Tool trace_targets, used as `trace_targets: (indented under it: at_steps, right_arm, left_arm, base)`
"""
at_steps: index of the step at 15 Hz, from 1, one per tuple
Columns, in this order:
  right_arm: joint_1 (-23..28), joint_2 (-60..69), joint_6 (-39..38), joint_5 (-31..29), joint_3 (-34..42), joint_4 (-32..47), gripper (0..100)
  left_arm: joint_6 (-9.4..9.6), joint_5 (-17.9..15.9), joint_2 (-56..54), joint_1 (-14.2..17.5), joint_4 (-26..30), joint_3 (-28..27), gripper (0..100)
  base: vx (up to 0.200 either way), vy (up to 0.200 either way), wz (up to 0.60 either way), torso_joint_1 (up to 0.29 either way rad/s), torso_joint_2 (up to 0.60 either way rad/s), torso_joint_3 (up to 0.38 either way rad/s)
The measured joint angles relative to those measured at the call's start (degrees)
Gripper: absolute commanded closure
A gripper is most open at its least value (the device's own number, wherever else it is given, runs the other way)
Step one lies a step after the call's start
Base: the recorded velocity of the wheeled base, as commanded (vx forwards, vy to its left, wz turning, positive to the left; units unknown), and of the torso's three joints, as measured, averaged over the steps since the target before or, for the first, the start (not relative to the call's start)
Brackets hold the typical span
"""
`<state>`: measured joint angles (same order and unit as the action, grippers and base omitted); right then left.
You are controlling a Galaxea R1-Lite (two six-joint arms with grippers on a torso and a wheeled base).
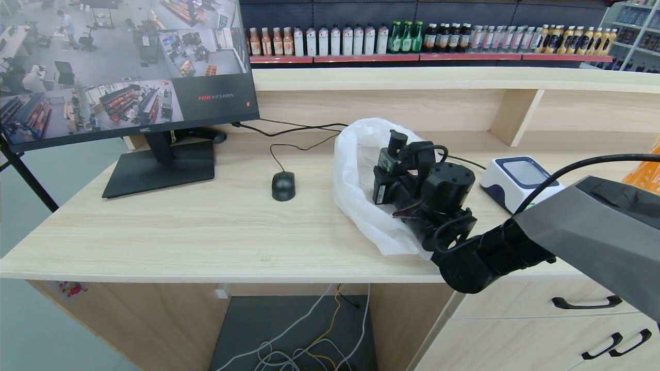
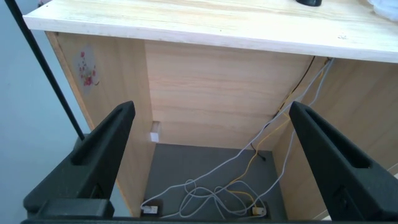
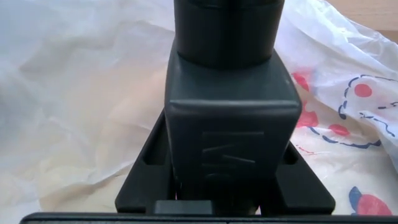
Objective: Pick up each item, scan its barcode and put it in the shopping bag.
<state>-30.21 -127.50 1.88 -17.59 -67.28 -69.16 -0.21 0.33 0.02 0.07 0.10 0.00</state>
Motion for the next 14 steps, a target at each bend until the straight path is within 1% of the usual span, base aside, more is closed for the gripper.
trace_targets:
  at_steps: [5,11,12,14]
  right_arm:
    - [0.0,-0.1,-0.2,-0.2,2.1,-0.3,100]
    - [-0.3,-0.2,-0.2,-0.2,2.3,-0.3,100]
    - [-0.3,-0.2,-0.2,-0.2,2.3,-0.3,0]
    - [-0.3,-0.2,-0.3,-0.1,2.3,-0.1,0]
  left_arm:
    - [-0.01,0.0,0.0,0.0,0.0,0.0,0]
    - [-0.04,0.0,0.0,0.0,0.0,0.0,0]
    - [-0.06,0.0,0.0,0.0,0.0,0.0,0]
    - [-0.04,0.0,0.0,0.0,0.0,0.0,0]
  base:
    - [0.000,0.000,0.00,0.000,0.00,0.000]
    - [0.000,0.000,0.00,0.000,0.00,0.000]
    - [0.000,0.000,0.00,0.000,0.00,0.000]
    - [0.000,0.000,0.00,0.000,0.00,0.000]
